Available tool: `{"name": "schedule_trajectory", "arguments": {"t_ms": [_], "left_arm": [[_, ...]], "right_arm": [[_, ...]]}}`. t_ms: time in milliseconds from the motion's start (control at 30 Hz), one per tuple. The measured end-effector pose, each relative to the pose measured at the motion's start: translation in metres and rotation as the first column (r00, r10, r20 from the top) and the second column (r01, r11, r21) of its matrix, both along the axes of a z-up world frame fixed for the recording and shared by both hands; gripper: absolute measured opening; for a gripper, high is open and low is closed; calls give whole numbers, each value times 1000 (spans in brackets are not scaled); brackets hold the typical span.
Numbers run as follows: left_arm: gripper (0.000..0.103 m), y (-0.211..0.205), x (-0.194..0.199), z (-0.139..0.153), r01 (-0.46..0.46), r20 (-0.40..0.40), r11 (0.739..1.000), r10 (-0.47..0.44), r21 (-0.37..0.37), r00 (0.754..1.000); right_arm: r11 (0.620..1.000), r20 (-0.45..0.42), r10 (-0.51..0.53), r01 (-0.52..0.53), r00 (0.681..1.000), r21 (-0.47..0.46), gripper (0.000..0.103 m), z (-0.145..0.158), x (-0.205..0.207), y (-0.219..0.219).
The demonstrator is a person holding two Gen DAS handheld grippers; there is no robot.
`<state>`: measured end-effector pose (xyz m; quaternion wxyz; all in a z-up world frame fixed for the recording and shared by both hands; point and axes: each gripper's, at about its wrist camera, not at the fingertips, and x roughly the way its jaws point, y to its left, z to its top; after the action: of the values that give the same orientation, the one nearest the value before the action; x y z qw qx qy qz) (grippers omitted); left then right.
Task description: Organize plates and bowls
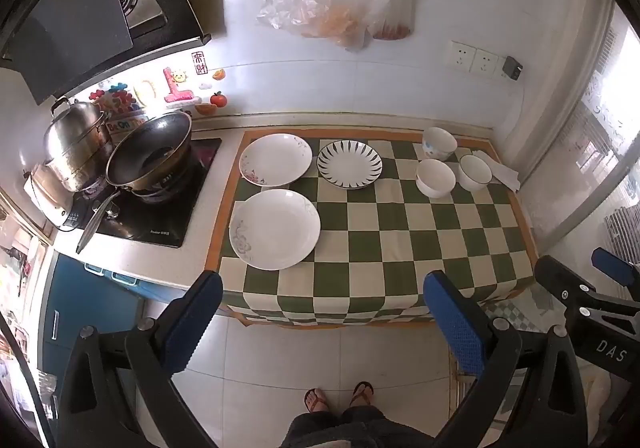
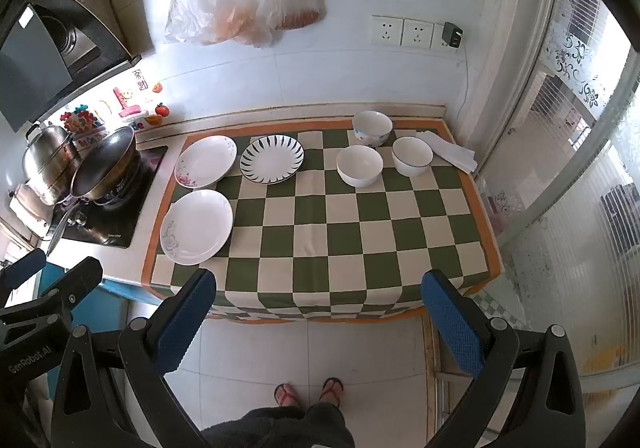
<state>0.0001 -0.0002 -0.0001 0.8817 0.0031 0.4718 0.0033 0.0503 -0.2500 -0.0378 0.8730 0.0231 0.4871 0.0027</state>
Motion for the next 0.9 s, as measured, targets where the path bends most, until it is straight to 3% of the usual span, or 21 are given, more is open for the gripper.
{"name": "schedule_trajectory", "arguments": {"t_ms": [900], "left_arm": [[103,1,0,7,-2,11,1000,2,-10,1000]], "right_arm": [[1000,2,1,-1,1000,-7,103,0,0,4]]}}
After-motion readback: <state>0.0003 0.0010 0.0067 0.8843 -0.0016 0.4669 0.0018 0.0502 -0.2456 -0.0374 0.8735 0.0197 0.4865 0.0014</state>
